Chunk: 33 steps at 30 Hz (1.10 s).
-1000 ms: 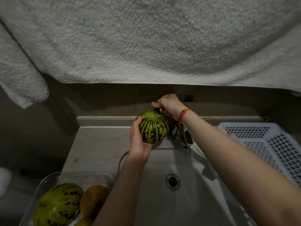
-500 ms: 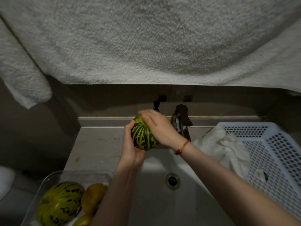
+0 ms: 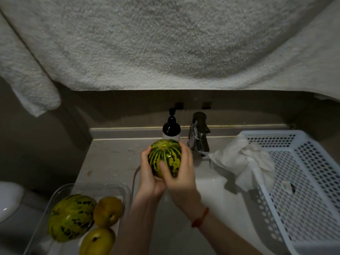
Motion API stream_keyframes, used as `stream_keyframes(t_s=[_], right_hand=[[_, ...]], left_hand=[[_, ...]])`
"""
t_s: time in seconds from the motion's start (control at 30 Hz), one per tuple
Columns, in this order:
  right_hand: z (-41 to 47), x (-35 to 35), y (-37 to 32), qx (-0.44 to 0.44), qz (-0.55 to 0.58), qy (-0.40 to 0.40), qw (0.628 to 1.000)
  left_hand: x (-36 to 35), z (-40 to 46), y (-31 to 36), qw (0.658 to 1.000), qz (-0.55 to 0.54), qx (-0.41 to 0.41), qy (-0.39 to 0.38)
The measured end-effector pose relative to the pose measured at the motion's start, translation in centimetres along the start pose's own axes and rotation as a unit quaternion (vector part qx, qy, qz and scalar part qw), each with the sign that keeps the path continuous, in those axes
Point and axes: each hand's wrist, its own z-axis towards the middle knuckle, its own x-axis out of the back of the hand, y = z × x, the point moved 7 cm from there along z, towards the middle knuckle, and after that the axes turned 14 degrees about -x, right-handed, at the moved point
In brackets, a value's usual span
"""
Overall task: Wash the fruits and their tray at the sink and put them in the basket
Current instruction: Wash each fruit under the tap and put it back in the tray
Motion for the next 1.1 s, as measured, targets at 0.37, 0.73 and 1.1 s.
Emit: stream_keyframes(t_s=[0.37, 0.73, 1.1], right_hand=[[2.0, 2.3, 5.1, -0.188, 0.262, -0.061, 0.944], [-3.0, 5.2, 1.2, 0.299, -0.118, 0.124, 0.939], [-0.5, 4.7, 5.6, -0.377, 0.341, -0.176, 0.843]], left_hand=[[0.0, -2.2, -4.2, 0.996, 0.055, 0.071, 0.004], [-1.5, -2.9, -4.1, 0.982, 0.113, 0.077, -0.132], [-2.2, -2.4, -4.0, 0.956, 0.199, -0.008, -0.215]])
